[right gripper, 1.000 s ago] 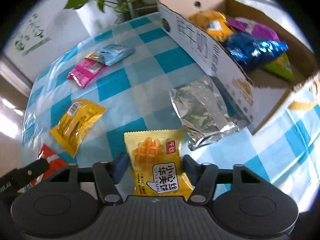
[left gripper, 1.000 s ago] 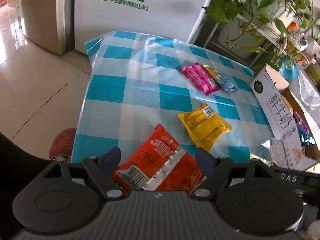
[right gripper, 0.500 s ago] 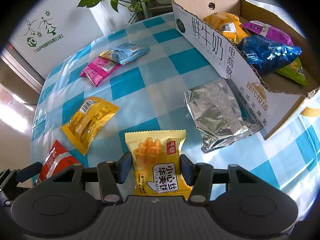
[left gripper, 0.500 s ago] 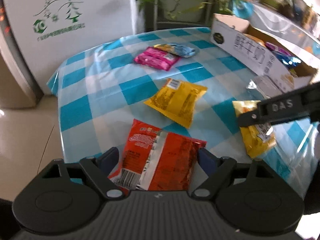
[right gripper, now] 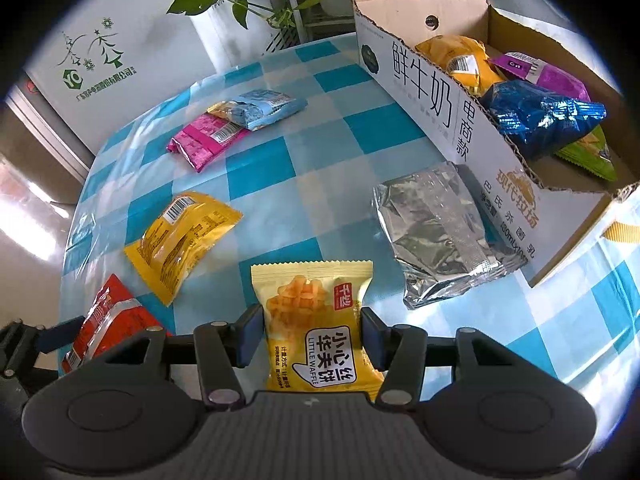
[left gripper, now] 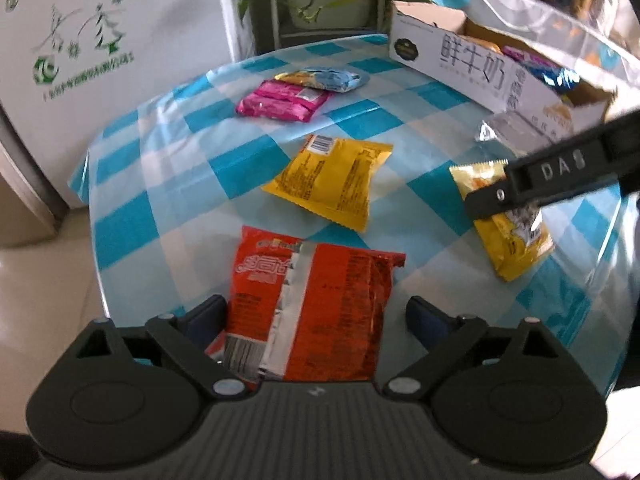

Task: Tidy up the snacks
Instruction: 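Lift the yellow waffle bag with the right tool while the left lifts the red bag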

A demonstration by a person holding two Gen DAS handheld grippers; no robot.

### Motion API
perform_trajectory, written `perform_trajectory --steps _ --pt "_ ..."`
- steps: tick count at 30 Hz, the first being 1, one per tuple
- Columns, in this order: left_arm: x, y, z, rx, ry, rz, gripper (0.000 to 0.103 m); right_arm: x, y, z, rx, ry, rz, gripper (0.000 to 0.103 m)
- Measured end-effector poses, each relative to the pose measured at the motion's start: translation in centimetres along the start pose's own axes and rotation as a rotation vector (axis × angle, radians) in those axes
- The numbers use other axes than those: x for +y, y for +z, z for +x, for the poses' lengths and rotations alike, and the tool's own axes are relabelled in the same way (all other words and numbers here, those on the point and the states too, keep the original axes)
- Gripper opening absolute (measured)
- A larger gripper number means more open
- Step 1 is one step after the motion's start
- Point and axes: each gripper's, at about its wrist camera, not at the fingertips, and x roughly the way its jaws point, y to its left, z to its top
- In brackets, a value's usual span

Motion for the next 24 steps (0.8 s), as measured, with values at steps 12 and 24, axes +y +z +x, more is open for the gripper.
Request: perform_trajectory --steps 12,24 --pt "0.8 0.2 -0.5 -0.035 0.01 -0.072 0.076 0.0 -0.3 -0.4 -0.008 -0.016 -0.009 0.056" --pt "0.7 0.6 -1.5 -0.088 0.021 -0.118 0.076 0.4 -0.3 -1.4 -0.049 0.007 -0.022 0.056"
